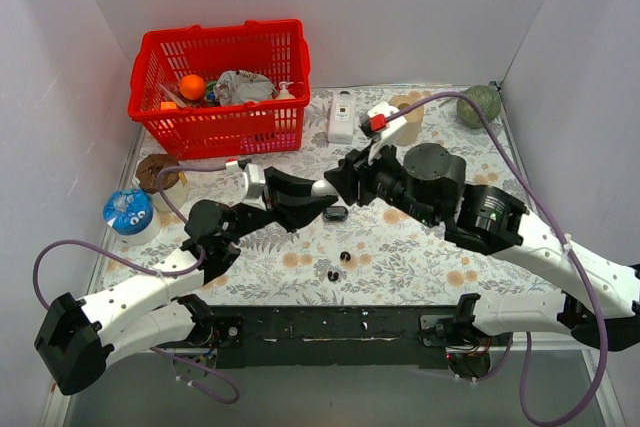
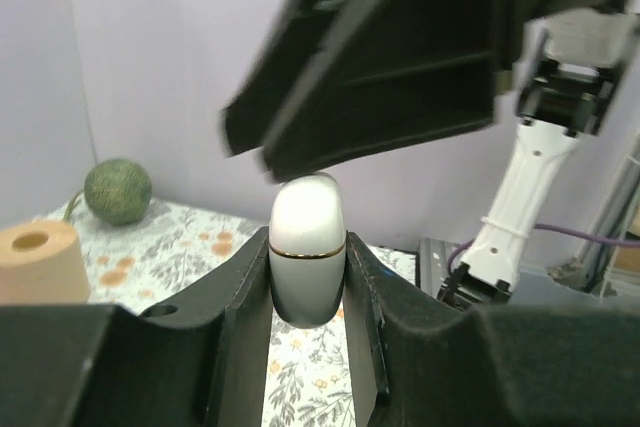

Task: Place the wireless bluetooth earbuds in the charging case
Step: Close the charging case, then place the charging case at the center of the board.

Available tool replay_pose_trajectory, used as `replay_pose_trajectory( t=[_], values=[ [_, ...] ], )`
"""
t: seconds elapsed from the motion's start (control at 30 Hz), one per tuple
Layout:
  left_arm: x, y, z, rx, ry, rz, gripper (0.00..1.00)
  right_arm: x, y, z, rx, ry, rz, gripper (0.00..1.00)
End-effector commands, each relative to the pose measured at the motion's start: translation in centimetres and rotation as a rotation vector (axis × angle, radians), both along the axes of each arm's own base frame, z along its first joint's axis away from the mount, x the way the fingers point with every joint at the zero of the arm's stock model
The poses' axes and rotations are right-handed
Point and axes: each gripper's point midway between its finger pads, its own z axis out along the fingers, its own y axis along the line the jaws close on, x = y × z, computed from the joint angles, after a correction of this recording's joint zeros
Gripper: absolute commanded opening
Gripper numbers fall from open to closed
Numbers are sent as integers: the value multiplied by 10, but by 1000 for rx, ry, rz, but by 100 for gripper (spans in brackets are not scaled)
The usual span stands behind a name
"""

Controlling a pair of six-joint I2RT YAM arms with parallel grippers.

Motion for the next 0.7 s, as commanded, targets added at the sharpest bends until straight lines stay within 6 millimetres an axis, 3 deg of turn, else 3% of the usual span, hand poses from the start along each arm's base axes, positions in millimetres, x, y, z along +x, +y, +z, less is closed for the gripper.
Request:
replay_pose_trajectory(
  t=[0.0,0.07,0.1,0.13,0.2,0.23,0.3,0.33,0.47,0.67],
  values=[
    [62,3,-21,47,259,252,0,16,-46,1,106,6,-215,49],
    [93,8,-56,160,436,314,0,23,-55,-11,116,30,-259,49],
    [103,4,-98,252,604,310,0,24,-58,-28,87,48,-273,49],
    [120,12,-105,260,671,348,0,27,-60,-37,72,59,-287,49],
    [133,16,-152,317,869,365,0,27,-61,-57,42,88,-301,48],
    [139,24,-171,339,940,381,0,27,-60,-76,9,102,-301,48],
    [144,30,-199,351,1053,408,0,25,-56,-87,12,112,-282,47],
    [147,32,-221,381,1108,420,0,24,-56,-102,-13,124,-281,47],
    [153,39,-264,427,1198,496,0,21,-57,-118,-21,137,-270,47],
    [161,43,-313,503,1275,557,0,13,-46,-127,-9,168,-204,48]
  ],
)
